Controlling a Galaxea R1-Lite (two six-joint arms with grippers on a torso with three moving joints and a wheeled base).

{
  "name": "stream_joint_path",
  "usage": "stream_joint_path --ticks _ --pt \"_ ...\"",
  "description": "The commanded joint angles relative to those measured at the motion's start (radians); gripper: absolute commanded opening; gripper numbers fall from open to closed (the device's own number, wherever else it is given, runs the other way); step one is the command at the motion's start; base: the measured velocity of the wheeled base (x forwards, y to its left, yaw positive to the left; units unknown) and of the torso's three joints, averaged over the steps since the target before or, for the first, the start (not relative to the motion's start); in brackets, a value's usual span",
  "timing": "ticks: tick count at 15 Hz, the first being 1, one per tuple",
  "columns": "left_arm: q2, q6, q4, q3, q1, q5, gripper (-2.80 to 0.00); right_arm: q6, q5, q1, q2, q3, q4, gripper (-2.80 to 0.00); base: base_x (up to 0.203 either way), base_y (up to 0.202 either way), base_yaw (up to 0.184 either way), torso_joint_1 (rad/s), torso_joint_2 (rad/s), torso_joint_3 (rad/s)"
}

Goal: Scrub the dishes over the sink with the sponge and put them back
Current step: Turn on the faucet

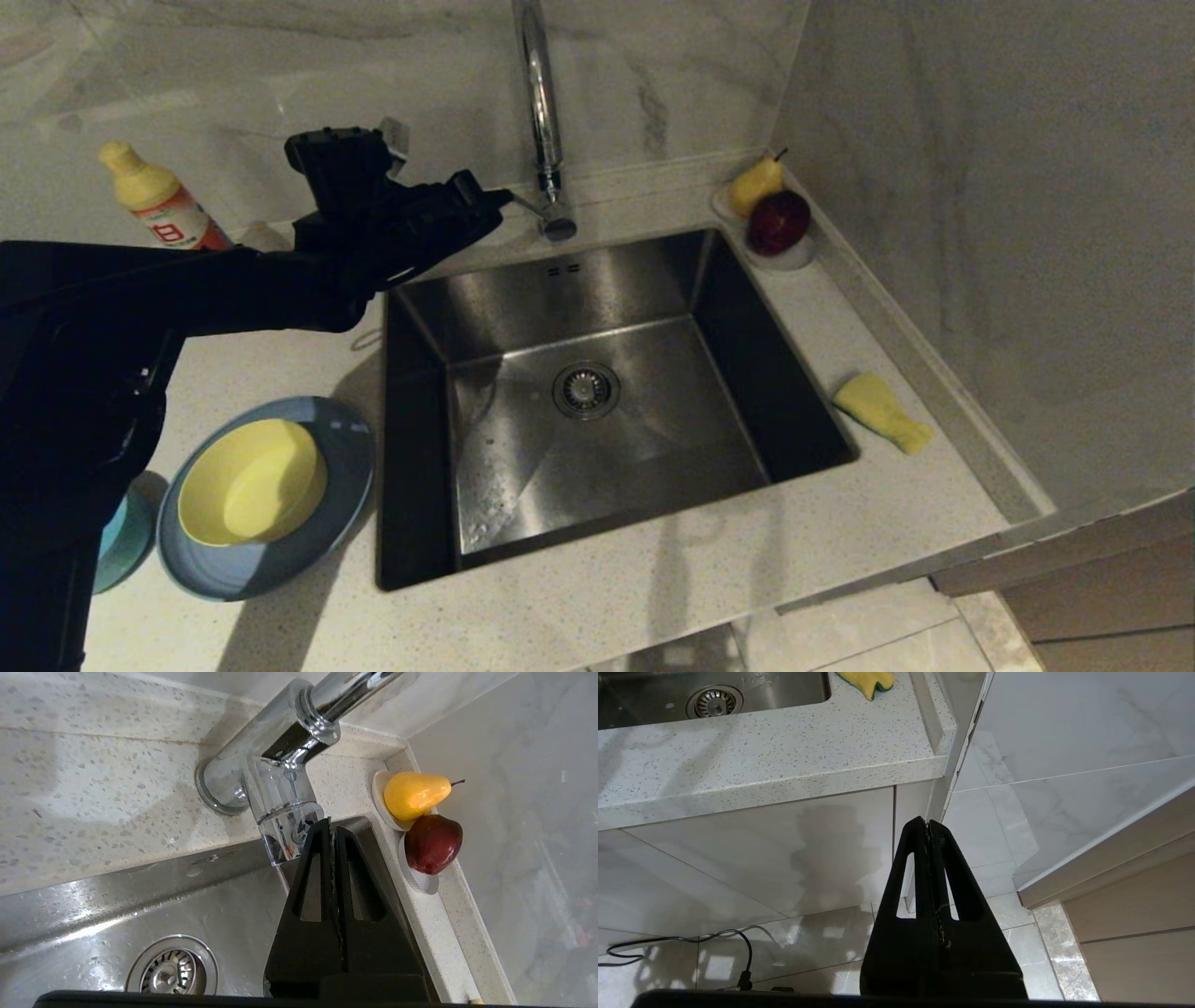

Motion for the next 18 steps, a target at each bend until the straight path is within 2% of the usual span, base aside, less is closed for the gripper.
stream_joint_path --ticks 1,11,18 --pt "-0.001 -0.004 -0.003 0.001 0.0 -0.002 -2.8 0.0 0.0 0.0 0.0 0.0 0.0 -2.8 0.0 0.0 0.0 0.0 0.0 0.0" --pt "-0.054 -0.007 0.004 0.001 0.022 0.0 -2.8 -0.001 0.0 0.0 0.0 -0.001 0.0 -2.8 0.0 0.0 0.0 0.0 0.0 0.0" --pt "-0.007 -0.005 -0.003 0.001 0.031 0.013 -2.8 0.0 0.0 0.0 0.0 -0.001 0.0 -2.8 0.0 0.0 0.0 0.0 0.0 0.0"
